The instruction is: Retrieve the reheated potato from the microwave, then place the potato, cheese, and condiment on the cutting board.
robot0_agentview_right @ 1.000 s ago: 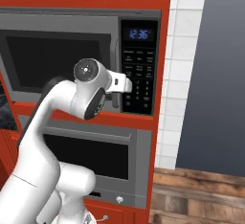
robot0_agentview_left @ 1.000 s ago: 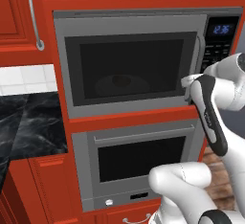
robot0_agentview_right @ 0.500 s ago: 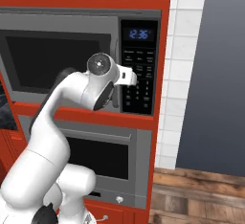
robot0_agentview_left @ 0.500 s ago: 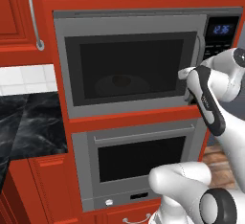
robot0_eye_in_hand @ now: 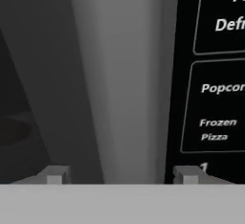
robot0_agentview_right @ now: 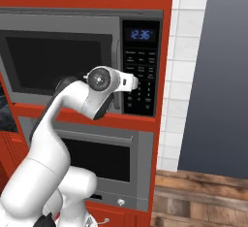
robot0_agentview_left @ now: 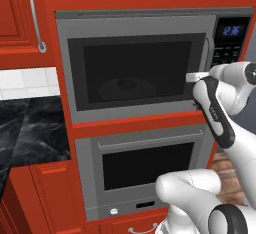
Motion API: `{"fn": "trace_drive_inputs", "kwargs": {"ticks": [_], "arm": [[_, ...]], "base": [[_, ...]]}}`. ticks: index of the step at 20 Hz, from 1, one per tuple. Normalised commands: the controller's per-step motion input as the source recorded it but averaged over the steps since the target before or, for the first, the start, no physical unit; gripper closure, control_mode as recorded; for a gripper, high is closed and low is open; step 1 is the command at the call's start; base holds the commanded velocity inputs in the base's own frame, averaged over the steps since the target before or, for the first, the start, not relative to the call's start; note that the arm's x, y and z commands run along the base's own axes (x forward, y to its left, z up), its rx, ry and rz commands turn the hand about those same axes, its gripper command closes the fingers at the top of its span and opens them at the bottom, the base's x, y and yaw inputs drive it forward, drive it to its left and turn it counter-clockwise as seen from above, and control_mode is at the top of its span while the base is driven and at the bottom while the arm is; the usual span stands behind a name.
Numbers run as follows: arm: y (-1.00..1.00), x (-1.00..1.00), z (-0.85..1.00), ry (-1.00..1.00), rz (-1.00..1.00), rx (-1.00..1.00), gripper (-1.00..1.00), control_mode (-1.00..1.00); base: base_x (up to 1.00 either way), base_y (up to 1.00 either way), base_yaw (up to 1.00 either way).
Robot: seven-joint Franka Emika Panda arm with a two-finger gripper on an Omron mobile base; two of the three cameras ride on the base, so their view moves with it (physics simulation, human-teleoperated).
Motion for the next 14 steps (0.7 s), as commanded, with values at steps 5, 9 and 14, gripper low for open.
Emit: {"fn": "trace_drive_inputs", "kwargs": {"ticks": [5, 9, 14], "arm": [[0.15, -0.17, -0.01, 0.06, 0.08, 0.06, 1.00, -1.00], [0.21, -0.56, 0.04, 0.11, 0.12, 0.03, 1.00, -1.00], [0.25, -0.76, 0.03, 0.04, 0.07, 0.01, 1.00, -1.00]], "base": [[0.00, 0.00, 0.00], [0.00, 0.00, 0.00], [0.00, 0.00, 0.00]]}}
